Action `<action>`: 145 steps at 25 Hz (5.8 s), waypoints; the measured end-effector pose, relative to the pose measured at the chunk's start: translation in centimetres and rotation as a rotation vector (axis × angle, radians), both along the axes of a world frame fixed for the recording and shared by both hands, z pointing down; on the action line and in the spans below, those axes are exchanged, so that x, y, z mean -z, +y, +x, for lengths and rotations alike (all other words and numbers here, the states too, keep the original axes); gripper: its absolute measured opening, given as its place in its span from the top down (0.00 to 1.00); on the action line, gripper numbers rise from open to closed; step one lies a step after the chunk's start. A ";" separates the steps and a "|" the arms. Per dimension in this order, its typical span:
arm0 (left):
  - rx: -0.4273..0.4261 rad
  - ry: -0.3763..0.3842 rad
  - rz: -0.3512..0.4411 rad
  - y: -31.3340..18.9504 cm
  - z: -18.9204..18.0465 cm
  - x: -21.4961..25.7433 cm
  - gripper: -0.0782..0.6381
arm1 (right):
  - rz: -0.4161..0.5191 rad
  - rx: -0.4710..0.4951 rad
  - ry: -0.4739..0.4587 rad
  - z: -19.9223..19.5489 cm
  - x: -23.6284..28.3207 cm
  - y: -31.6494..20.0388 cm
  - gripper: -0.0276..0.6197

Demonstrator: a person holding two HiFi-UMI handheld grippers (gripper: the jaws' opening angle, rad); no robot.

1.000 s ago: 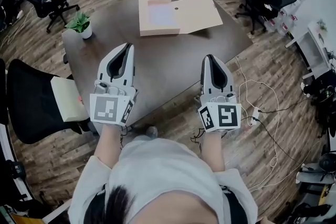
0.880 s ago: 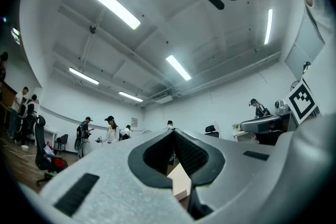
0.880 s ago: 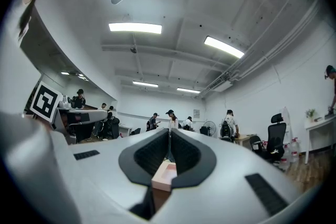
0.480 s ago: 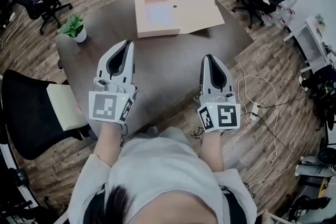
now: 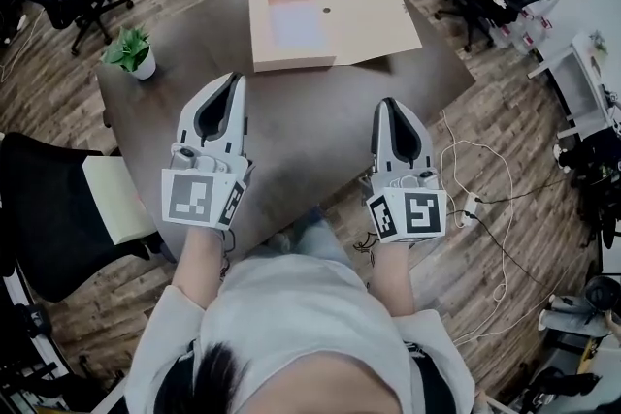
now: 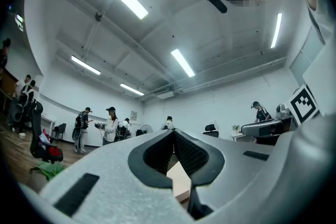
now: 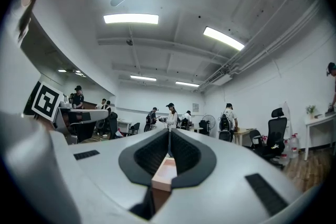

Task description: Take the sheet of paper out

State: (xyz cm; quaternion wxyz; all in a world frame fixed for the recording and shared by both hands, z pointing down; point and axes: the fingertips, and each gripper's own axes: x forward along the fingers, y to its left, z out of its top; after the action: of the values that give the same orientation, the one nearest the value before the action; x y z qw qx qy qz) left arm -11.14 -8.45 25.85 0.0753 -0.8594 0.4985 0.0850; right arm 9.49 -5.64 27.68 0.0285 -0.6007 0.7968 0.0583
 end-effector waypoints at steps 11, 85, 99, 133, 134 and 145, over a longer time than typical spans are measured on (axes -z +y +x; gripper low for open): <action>0.112 -0.003 -0.028 -6.6 -0.5 -0.7 0.88 | -0.031 0.116 0.007 -0.2 -0.5 -9.8 0.93; 0.533 -0.095 -0.355 -18.8 -4.7 -12.5 0.88 | -1.235 0.453 -0.205 -1.2 -36.8 -43.9 0.68; 0.533 -0.090 -0.373 -19.2 -4.6 -13.5 0.88 | -1.321 0.498 -0.324 -2.0 -36.8 -43.0 0.68; 0.568 -0.105 -0.394 -18.5 -5.7 -13.8 0.88 | -1.327 0.730 -0.382 -9.0 -35.9 -43.3 0.71; 0.569 -0.106 -0.395 -18.6 -5.7 -13.8 0.88 | -1.327 0.738 -0.370 -9.5 -35.9 -43.3 0.72; 0.595 -0.105 -0.402 -17.9 -6.6 -13.9 0.88 | -1.314 0.669 -0.341 -10.4 -36.3 -44.0 0.92</action>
State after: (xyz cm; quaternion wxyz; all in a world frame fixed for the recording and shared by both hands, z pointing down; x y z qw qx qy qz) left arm -17.71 -26.37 39.80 -0.0481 -0.6775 0.7291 -0.0846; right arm -0.94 -49.63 64.00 -0.1964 -0.2208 0.7919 -0.5344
